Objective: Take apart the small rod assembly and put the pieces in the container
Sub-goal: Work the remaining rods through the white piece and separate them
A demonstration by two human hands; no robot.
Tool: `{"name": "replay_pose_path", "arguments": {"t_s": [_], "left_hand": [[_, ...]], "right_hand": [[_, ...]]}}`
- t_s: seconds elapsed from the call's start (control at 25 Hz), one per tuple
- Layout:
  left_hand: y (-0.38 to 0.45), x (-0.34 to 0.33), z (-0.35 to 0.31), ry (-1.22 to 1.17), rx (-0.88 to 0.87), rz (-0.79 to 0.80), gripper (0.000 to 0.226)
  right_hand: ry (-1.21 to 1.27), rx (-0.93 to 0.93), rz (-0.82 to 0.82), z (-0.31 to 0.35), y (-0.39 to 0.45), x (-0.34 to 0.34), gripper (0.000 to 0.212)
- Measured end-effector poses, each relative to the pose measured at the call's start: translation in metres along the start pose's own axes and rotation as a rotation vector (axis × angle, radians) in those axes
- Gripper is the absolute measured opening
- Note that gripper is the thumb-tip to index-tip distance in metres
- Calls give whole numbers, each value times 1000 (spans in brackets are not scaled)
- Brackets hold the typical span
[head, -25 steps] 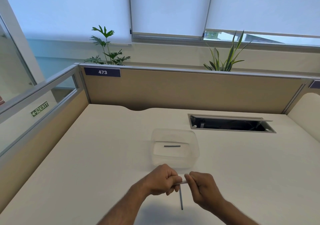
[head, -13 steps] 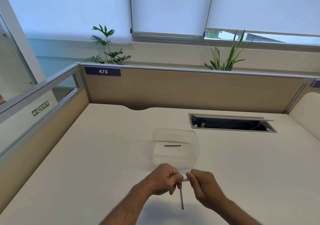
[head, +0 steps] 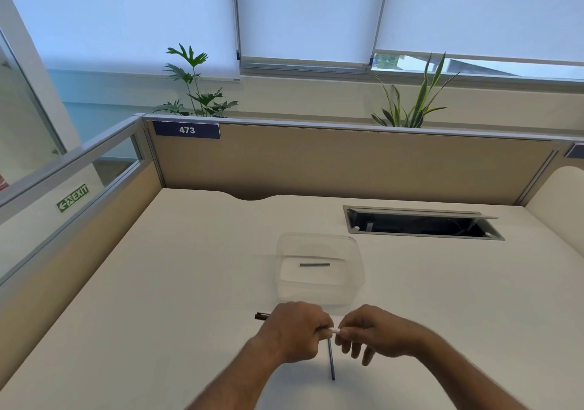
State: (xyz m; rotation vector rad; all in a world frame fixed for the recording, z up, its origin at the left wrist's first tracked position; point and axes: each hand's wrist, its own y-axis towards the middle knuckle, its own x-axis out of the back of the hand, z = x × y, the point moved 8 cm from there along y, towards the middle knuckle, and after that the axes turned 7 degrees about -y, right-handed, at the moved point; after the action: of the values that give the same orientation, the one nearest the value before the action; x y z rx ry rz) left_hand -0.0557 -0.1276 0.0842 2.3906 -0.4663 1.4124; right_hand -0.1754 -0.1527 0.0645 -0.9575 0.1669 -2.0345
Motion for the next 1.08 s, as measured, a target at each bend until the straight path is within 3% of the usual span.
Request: {"name": "replay_pose_path", "arguments": {"t_s": [0.12,0.32,0.6,0.72,0.8,0.88,1.0,1.08], "left_hand": [[-2,1,-4,46,-51,-32,19],[2,3,0,136,-20,-3,19],[3,-14,22,-183,245,182,25],[-1,-21,27,-466,360,260,29],[-2,-19,27,-505,359,229,19],[0,-12,26,-388,323,172,15],[5,-3,21,-173,227,99,15],[7,-1,18,-89,171,85,17]], "right_hand": [[-103,-3,-29,1,1,6,20],[-452,125,-357,18,1,12,17],[-953,433,-601,42,-19,-1,13],[-1025,494,-644,45,-24,-3,12],[-1006,462,-634,44,-25,1,7],[-930,388,-585,40,-21,7,7],[-776,270,-495,29,-12,13,30],[-747,229,-419,28,-5,10,26]]}}
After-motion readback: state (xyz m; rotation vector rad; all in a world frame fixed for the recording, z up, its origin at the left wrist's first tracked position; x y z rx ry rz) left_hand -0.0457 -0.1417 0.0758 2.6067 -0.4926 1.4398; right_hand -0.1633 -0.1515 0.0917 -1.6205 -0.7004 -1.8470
